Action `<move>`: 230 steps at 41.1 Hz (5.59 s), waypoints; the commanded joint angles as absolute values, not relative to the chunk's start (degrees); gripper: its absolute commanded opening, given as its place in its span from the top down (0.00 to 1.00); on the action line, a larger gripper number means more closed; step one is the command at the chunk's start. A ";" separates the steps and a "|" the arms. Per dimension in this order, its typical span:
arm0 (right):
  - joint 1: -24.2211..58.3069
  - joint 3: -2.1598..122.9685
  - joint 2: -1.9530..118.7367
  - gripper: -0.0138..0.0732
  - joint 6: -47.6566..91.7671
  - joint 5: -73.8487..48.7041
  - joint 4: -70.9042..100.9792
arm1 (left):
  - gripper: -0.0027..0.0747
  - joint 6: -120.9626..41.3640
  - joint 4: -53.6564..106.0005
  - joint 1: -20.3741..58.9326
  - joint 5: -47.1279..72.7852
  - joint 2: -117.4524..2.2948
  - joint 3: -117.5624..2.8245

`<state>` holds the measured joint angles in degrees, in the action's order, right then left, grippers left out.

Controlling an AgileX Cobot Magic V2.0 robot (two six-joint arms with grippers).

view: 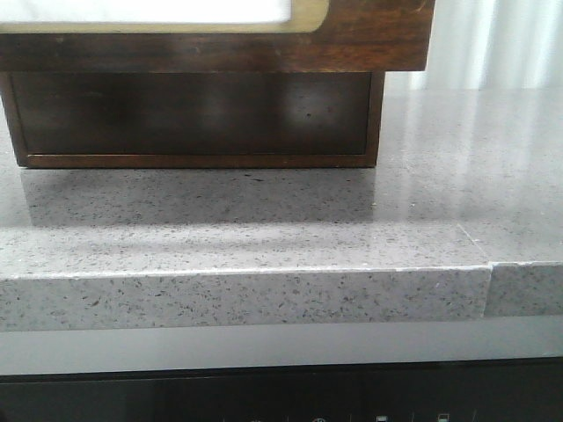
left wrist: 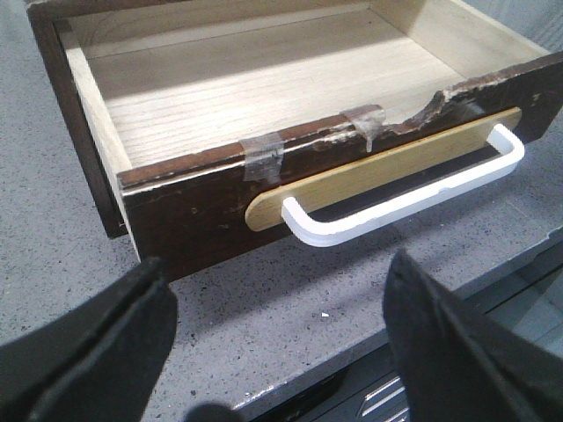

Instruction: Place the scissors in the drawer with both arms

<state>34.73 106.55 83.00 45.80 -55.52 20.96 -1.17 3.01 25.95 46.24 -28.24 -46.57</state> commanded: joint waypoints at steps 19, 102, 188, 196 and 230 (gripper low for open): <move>35.38 108.01 93.66 0.79 48.97 -55.56 16.69 | 0.33 -0.72 3.17 26.45 41.71 -28.50 -48.62; 33.06 66.71 41.53 0.45 3.12 -53.53 6.71 | 0.33 -0.72 3.17 26.45 41.71 -28.50 -48.62; 33.06 55.36 28.35 0.98 3.12 -52.83 5.86 | 0.99 -0.84 2.42 0.58 9.08 -2.43 -11.05; 33.06 55.36 28.35 0.98 3.12 -52.83 5.86 | 0.99 -0.84 3.44 -0.37 0.97 1.28 -0.99; 33.06 55.36 28.35 0.98 3.12 -53.42 5.86 | 0.99 -0.84 3.55 -0.37 -2.19 1.27 1.62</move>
